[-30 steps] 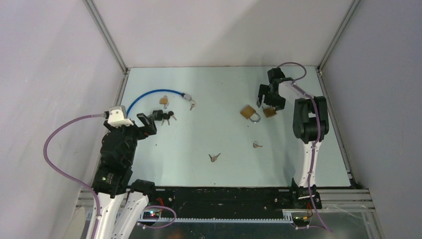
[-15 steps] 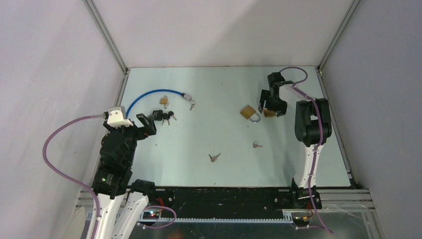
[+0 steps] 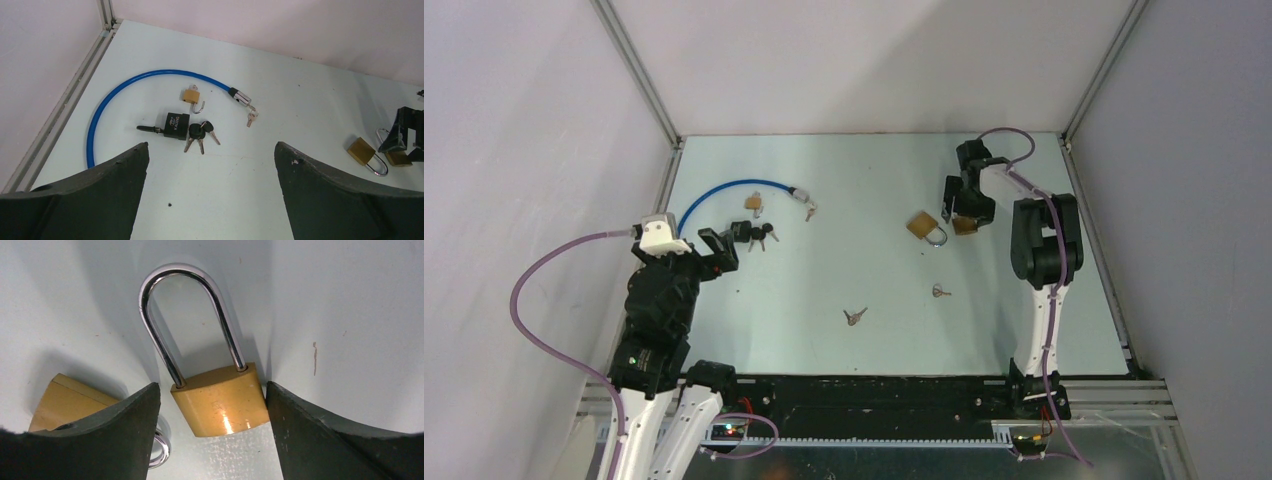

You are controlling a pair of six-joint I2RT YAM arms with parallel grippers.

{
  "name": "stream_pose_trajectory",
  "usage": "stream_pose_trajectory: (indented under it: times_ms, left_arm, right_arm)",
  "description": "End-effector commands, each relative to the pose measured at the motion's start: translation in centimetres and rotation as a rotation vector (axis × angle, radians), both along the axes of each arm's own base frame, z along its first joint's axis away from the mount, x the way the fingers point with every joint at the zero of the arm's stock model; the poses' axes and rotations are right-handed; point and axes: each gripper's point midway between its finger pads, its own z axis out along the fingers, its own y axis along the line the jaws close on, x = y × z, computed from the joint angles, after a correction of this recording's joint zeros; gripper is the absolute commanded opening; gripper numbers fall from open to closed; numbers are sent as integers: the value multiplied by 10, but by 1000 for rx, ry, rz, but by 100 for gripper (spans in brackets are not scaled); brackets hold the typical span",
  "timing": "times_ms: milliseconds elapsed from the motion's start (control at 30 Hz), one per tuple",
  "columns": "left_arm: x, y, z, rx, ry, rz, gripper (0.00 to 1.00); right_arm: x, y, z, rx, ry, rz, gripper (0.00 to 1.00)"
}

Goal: Unlock with the key

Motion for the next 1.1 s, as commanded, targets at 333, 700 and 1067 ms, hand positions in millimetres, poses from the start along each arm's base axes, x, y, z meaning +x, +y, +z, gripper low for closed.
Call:
stream_pose_trajectory:
  times_ms: [333, 700, 1067]
  left_arm:
    - [2, -1, 5, 9, -21, -10, 98]
    - [2, -2, 4, 9, -20, -14, 98]
    - [5, -3, 2, 10, -5, -19, 98]
  right_arm:
    - [-13, -8, 10, -26, 0, -28, 41]
    - [-43, -3, 70, -1, -133, -84, 4]
    - [-97, 79, 103, 28, -195, 12, 0]
